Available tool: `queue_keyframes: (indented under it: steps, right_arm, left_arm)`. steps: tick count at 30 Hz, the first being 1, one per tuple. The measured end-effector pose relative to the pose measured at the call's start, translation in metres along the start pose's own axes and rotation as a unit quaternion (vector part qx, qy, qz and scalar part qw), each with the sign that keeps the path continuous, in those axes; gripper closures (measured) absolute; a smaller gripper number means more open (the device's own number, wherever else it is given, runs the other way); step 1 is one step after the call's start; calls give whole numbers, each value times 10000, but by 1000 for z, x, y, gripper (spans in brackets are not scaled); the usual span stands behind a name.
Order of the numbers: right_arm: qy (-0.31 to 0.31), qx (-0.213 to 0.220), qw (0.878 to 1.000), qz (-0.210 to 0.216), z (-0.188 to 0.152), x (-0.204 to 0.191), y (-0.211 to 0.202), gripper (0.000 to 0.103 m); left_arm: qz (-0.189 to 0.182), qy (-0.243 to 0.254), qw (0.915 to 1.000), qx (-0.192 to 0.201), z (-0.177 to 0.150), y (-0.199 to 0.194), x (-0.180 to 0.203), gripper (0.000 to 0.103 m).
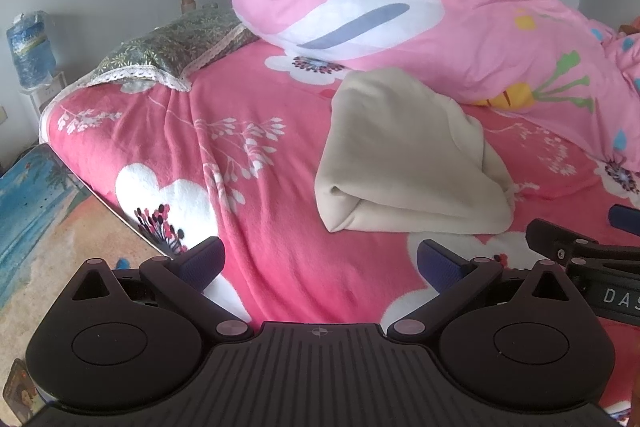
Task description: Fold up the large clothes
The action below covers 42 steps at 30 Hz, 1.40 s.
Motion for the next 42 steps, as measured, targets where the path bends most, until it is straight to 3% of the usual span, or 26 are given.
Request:
queue_keyframes:
  steps: [42]
  right_arm:
    - [-39,-16,10000,57,0,-3,0,0]
  left_arm:
    - [33,-56,10000,-13,-1,1,-7,0]
Point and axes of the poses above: each gripper's, at about its wrist camera, not at the fingertips, and y roughly the way its jaws point, x to its right, z to its top, the point moved 5 cm from there along y, roughly the way its jaws point, and after that the axes turned 9 degrees about y, right-handed, at the moved point
